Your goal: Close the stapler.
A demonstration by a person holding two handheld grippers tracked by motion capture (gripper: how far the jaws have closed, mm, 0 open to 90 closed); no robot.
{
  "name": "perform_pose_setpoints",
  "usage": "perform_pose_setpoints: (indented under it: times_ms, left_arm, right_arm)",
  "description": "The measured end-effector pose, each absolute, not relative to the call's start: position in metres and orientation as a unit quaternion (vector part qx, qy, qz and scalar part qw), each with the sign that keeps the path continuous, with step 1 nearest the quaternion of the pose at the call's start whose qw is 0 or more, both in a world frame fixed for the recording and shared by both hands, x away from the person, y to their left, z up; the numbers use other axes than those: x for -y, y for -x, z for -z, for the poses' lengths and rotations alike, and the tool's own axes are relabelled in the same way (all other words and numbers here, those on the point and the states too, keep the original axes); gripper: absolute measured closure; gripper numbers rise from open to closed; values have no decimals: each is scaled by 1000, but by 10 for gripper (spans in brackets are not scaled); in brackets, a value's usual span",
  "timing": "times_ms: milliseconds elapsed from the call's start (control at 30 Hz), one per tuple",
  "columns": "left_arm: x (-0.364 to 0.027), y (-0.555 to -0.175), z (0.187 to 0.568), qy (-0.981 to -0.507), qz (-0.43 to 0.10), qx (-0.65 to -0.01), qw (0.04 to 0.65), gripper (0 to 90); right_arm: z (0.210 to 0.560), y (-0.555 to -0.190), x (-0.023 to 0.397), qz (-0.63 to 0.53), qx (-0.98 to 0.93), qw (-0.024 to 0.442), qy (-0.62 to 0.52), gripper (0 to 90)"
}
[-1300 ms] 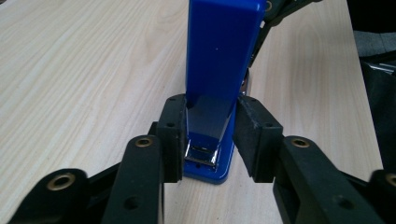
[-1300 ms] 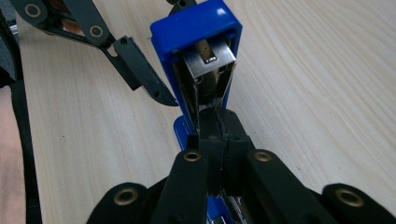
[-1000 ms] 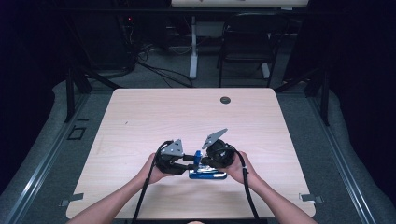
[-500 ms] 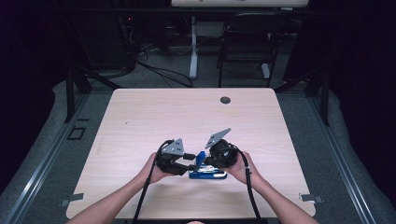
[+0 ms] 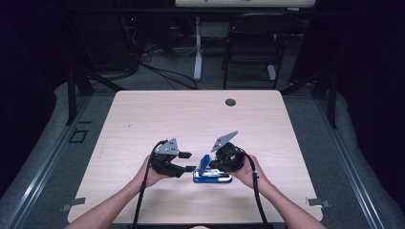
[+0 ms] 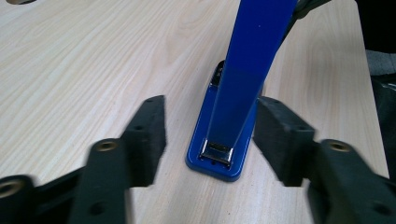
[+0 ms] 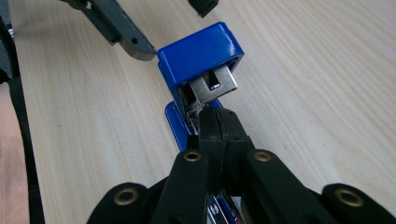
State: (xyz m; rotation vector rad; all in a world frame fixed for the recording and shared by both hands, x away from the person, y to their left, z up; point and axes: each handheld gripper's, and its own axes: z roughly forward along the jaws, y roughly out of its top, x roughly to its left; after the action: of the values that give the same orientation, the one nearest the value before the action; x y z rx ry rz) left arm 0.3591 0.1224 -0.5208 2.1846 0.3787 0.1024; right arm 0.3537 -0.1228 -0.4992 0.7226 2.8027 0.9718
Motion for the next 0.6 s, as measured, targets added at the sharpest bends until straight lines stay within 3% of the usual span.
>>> perform_pose_setpoints:
  times_ms: [333, 600]
  left_arm:
    - [-100, -353, 528, -897, -37, -121, 424, 665]
    - [-93, -355, 534, -903, -36, -122, 410, 665]
  right_arm:
    - [498, -352, 123, -321, -916, 45, -237, 900]
    - [497, -354, 132, -319, -915, 47, -244, 900]
